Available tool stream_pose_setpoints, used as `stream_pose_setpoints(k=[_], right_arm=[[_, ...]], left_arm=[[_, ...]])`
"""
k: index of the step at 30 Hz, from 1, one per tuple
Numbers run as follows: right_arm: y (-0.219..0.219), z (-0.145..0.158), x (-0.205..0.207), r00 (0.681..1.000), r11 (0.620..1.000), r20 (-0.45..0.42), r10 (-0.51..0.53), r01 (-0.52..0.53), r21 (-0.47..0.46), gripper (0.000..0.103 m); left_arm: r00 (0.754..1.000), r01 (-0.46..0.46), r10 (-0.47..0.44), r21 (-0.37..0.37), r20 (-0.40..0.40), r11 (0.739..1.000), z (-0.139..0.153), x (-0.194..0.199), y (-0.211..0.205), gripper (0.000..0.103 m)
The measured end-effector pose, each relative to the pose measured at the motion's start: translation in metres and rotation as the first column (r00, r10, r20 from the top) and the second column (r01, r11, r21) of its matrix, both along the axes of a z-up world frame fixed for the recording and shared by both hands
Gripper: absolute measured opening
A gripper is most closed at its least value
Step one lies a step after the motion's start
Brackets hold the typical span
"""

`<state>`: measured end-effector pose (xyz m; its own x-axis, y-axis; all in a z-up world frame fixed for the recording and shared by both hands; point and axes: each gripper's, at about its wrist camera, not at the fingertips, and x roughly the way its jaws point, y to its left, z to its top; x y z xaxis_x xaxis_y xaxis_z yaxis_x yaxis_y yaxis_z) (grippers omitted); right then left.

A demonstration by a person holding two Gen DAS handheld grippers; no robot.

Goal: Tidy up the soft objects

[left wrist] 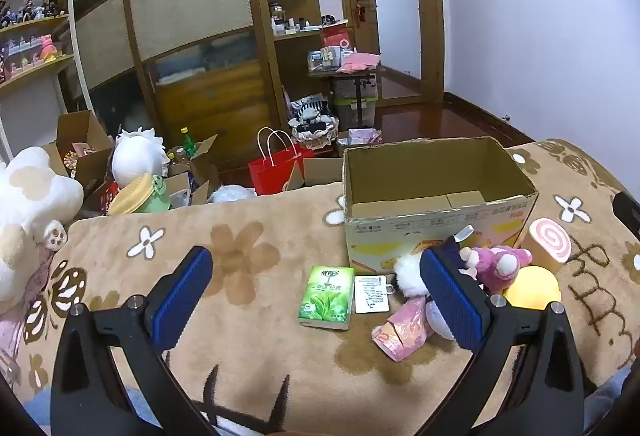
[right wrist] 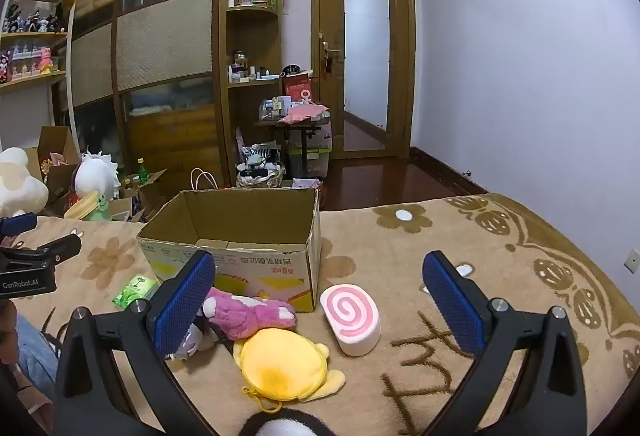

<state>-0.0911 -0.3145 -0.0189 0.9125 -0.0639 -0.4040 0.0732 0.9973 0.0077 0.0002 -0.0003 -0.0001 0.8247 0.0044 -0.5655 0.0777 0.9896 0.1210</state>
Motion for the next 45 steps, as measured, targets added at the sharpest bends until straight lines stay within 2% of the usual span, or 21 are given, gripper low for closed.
stream_pose_setpoints(k=[45], right_arm=[[0.0029, -0.0045, 0.0017, 1.0, 1.0, -0.01, 0.013, -0.013, 0.005, 0.103]], left_arm=[[1.0, -0.007, 0.007, -0.008, -0.004, 1.0, 0.0028, -0.0018, 0.0048, 0.102]])
